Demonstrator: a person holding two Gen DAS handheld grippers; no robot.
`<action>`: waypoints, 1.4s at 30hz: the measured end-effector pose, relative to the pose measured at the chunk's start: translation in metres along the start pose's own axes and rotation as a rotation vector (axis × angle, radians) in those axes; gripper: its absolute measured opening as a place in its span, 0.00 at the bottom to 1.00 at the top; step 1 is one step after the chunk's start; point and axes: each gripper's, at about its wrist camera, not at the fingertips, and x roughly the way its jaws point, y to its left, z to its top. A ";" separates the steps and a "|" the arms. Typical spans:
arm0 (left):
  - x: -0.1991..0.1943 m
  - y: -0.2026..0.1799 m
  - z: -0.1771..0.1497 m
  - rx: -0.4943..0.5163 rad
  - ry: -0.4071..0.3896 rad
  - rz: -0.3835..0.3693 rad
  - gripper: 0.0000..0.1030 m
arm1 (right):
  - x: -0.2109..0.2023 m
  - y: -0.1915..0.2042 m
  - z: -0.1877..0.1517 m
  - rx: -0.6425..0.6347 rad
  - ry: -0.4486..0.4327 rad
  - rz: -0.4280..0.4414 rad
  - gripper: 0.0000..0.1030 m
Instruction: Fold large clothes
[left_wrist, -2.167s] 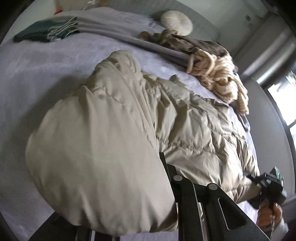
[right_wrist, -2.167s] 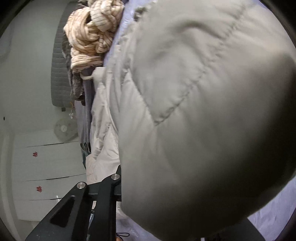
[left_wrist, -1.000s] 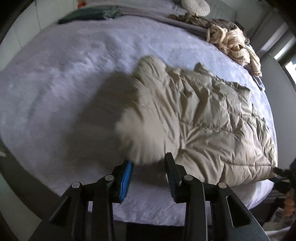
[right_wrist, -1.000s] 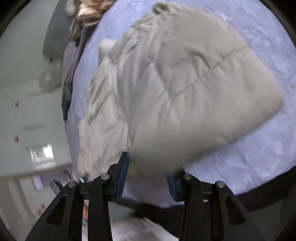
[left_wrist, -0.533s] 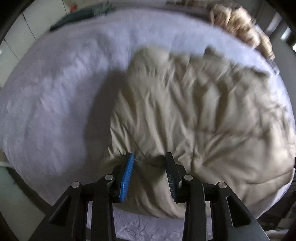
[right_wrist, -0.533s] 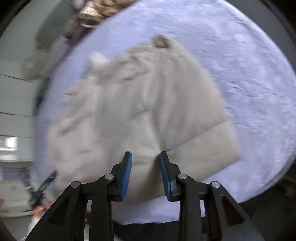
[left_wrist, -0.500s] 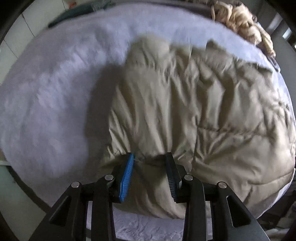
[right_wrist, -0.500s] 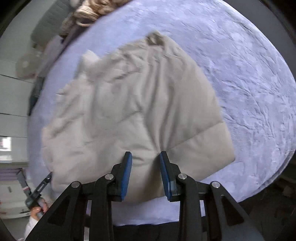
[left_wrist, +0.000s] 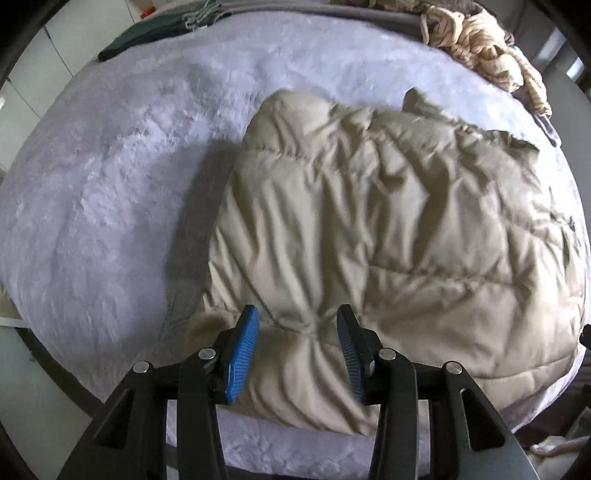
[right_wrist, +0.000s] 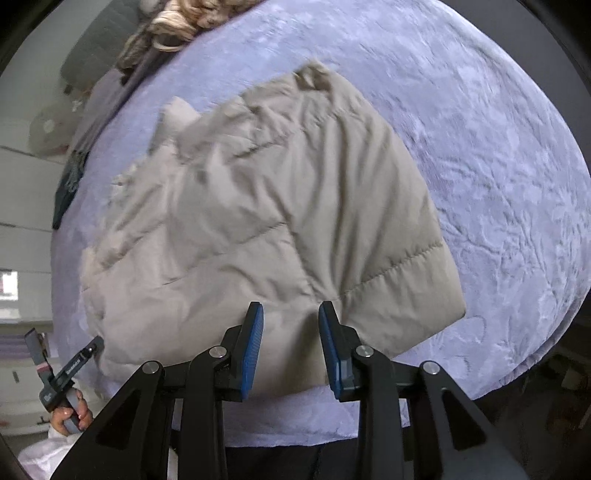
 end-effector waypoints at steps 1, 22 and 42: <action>-0.004 -0.003 0.000 0.007 -0.008 0.004 0.51 | -0.004 0.004 0.000 -0.020 -0.007 0.001 0.36; -0.056 -0.040 -0.037 0.076 -0.067 0.045 1.00 | -0.029 0.018 -0.027 -0.141 0.018 -0.004 0.64; -0.028 -0.005 0.021 0.154 -0.032 -0.010 1.00 | 0.025 0.135 -0.014 -0.208 -0.016 -0.024 0.90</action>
